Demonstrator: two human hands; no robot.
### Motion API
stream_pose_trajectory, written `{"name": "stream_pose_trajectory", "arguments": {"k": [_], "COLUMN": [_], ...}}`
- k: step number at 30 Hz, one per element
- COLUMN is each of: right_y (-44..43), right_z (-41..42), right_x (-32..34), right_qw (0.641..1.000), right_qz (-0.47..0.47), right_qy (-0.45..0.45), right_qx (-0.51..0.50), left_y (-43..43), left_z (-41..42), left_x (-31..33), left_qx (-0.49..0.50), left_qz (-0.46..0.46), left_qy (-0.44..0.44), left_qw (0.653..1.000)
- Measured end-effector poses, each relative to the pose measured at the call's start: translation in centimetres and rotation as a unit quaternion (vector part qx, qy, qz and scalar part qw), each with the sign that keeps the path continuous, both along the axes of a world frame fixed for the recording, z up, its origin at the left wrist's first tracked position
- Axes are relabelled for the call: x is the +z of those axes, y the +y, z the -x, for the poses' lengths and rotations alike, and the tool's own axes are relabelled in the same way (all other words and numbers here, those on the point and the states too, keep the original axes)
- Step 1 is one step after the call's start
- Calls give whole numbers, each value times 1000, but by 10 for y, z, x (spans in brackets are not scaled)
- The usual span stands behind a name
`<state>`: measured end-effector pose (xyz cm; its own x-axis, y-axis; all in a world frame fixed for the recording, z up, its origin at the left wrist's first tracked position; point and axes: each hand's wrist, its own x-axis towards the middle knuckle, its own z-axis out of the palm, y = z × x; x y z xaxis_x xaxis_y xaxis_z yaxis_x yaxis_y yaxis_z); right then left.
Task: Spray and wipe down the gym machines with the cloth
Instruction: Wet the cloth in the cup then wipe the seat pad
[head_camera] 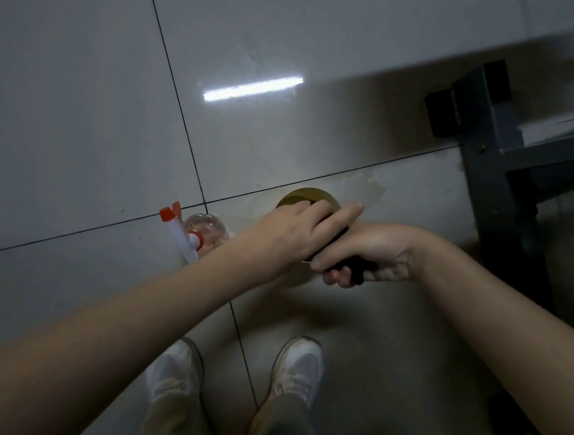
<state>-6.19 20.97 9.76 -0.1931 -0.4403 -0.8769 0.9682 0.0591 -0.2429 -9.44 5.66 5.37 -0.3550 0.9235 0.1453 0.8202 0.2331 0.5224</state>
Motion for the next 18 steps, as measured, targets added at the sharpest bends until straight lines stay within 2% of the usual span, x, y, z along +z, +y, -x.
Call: {"name": "stream_pose_trajectory", "arguments": {"k": [3,7,9,11,13,16,18], "right_y": [-3,-15,-23,-29,-33,-34,-33], "right_z": [2,-1,0,4,4,-3,-8], "right_x": [0,-9,-17,-28,-44,-67,-76], "right_qw": [997,965,931,874,828,797,773], "right_qz": [-46,-213,-296,-374,-438,-493,-516], "right_qy": [8,107,167,221,246,253,262], "right_qx": [53,110,136,217,249,241,260], "left_y": [3,11,19,27,34,40,45], "left_z": [7,8,11,14,16,14,13], "left_x": [-1,-4,0,-8,-22,-37,-47], "left_qx": [-18,17,19,33,60,82,94], "left_qz": [25,126,198,297,342,382,417], "left_qy": [48,106,66,18,-19,-44,-113], "left_qw": [998,986,978,954,938,920,897]}}
